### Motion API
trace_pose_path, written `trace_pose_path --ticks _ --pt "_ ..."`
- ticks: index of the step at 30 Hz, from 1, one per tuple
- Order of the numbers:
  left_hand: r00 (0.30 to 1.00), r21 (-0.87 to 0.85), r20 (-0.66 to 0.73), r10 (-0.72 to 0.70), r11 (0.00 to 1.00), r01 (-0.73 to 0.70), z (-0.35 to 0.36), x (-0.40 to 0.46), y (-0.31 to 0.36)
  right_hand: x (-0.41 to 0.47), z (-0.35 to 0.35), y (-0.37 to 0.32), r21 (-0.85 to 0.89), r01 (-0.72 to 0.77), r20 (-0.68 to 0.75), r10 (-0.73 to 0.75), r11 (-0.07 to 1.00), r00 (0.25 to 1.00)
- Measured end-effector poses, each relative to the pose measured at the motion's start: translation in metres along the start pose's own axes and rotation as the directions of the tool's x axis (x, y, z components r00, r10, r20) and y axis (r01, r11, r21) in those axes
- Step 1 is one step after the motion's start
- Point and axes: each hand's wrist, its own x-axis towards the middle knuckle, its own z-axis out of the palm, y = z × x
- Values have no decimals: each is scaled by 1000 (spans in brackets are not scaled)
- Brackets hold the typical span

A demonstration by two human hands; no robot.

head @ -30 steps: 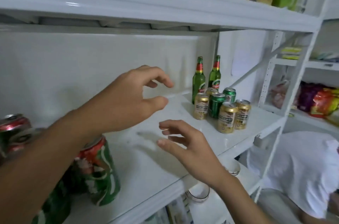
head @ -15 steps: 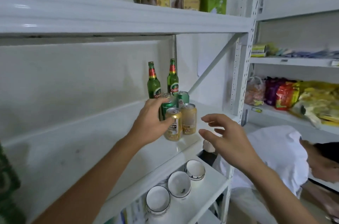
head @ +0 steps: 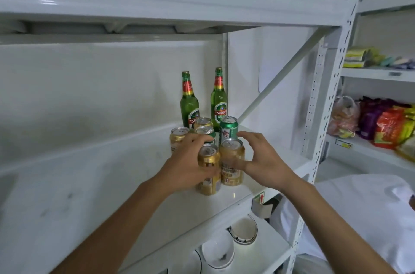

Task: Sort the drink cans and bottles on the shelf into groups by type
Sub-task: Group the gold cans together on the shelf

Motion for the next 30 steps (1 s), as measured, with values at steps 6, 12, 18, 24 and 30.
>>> trace_pose_path --ticks 6,12,18,24,30 --pt "993 27 -42 -110 993 111 22 8 0 33 1 42 70 69 215 -83 995 973" --pt "974 -72 -117 -196 979 189 25 -2 8 52 3 64 277 152 282 -232 949 931" --pt "938 -135 -198 -284 956 261 27 -12 11 60 0 69 277 225 240 -294 934 925" --pt "858 -104 -384 -341 939 327 1 -46 7 68 4 54 317 243 285 -337 917 897" --pt "678 -95 -554 -482 846 524 -62 -114 -21 63 54 -14 469 277 275 -437 839 856"
